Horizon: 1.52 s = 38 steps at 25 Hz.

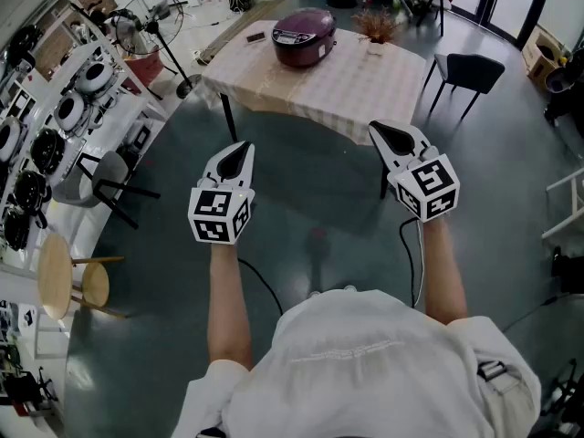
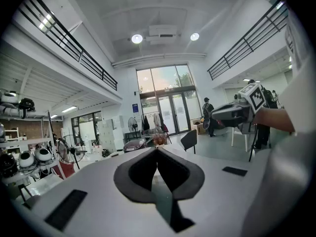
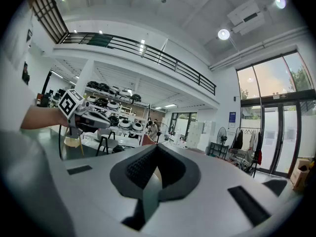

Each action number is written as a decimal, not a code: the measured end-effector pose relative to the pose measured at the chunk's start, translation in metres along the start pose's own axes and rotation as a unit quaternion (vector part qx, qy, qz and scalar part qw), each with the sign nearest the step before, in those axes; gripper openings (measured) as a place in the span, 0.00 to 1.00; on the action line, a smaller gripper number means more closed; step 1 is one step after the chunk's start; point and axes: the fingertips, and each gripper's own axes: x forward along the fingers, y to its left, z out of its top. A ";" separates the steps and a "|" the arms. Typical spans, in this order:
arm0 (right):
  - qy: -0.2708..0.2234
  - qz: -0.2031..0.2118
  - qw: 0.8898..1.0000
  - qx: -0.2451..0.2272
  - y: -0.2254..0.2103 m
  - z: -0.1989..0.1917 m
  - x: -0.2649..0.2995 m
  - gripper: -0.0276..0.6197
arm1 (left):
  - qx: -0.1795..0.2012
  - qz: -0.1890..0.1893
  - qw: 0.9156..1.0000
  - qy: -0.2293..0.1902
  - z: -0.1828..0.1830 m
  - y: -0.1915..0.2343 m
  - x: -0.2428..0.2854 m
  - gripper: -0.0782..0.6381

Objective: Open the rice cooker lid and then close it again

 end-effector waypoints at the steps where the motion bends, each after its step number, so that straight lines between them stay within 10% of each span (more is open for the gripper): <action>1: 0.000 0.002 1.000 -0.002 0.001 0.000 0.000 0.08 | 0.000 -0.001 1.000 -0.001 0.000 -0.001 0.000 0.13; 17: -0.006 0.013 1.000 0.023 0.006 0.001 0.011 0.09 | 0.003 -0.008 1.000 -0.002 -0.007 0.004 -0.003 0.14; 24: 0.000 0.026 0.999 0.018 0.023 0.006 0.025 0.31 | 0.010 -0.016 1.000 -0.003 -0.011 0.015 -0.006 0.32; 38: 0.033 0.020 0.999 0.015 0.055 -0.002 0.045 0.35 | -0.006 -0.006 1.000 0.007 -0.042 0.057 -0.033 0.32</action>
